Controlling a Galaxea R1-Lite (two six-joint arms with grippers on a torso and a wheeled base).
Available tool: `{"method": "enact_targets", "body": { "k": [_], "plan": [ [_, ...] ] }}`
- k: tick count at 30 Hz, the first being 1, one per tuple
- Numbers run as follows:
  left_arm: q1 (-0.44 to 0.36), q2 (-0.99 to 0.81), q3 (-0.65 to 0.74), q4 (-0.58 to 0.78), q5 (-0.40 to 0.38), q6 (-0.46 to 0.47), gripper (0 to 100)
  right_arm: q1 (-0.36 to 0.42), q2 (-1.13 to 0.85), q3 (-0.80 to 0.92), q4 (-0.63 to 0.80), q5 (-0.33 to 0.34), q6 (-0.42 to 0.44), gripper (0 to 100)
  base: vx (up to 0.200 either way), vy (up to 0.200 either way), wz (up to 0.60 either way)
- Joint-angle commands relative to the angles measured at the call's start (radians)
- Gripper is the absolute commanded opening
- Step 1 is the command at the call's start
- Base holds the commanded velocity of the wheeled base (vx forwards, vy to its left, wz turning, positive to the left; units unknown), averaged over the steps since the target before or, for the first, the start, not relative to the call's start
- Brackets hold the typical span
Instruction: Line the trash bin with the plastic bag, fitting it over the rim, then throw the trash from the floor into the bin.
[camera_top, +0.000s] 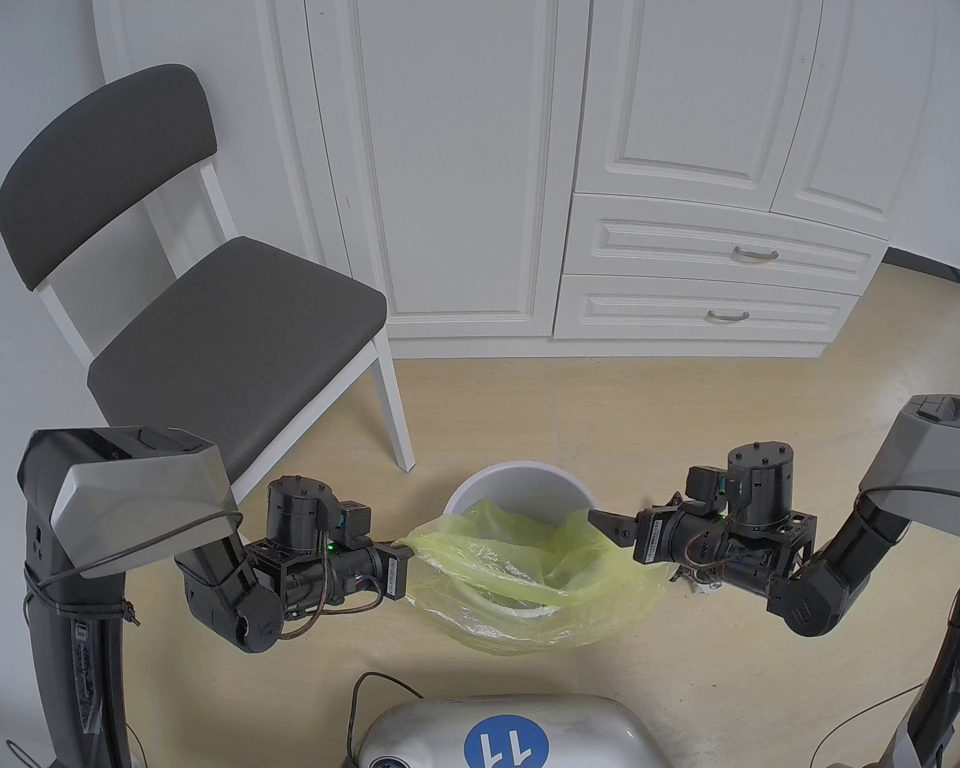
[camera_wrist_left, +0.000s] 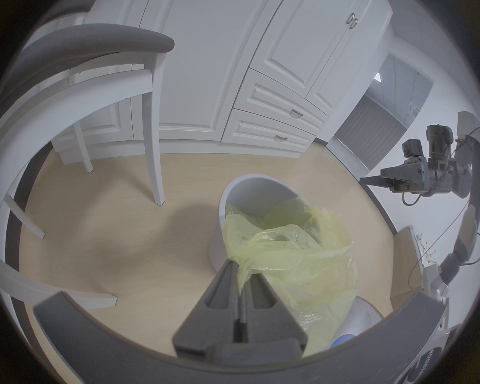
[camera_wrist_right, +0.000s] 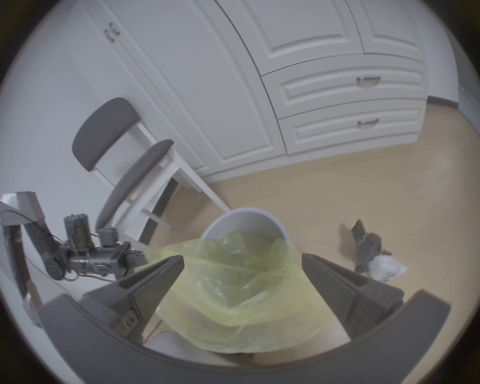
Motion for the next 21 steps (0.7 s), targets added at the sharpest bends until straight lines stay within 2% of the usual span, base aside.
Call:
{"method": "enact_targets", "body": {
  "k": [1,2,6,8,9,10,12,13,17,21],
  "plan": [
    [-0.003,0.0,0.009,-0.034,0.001,0.001,0,0.014,0.104,-0.012,-0.172,-0.243,-0.315,100,0.0,0.0,0.0],
    [-0.003,-0.003,0.012,-0.043,0.002,0.0,0,0.028,0.104,0.011,-0.212,-0.228,-0.318,100,0.0,0.0,0.0],
    [-0.007,-0.011,0.015,-0.046,0.002,0.001,0,0.088,0.014,0.026,-0.183,-0.206,-0.323,100,0.0,0.0,0.0],
    [-0.007,-0.02,0.017,-0.046,0.002,0.001,0,0.138,-0.041,0.0,-0.069,-0.149,-0.34,100,0.0,0.0,0.0],
    [-0.005,-0.021,0.02,-0.046,0.002,0.001,0,0.162,-0.057,-0.03,0.014,-0.137,-0.349,100,0.0,0.0,0.0],
    [-0.005,-0.021,0.02,-0.046,0.002,0.001,0,0.162,-0.057,-0.03,0.014,-0.137,-0.349,100,0.0,0.0,0.0],
    [-0.003,-0.017,0.023,-0.046,0.001,0.0,0,0.246,-0.051,-0.099,0.219,-0.125,-0.345,100,0.0,0.0,0.0],
    [-0.002,-0.012,0.022,-0.046,0.001,0.0,0,0.258,-0.037,-0.113,0.245,-0.119,-0.345,100,0.0,0.0,0.0],
    [-0.003,0.026,0.009,-0.044,0.002,0.0,0,0.258,-0.012,-0.098,0.239,-0.116,-0.372,100,0.0,0.0,0.0],
    [0.006,0.074,-0.012,-0.044,0.001,0.0,0,0.258,0.0,-0.056,0.238,-0.083,-0.415,100,0.0,0.0,0.0]
  ]
}}
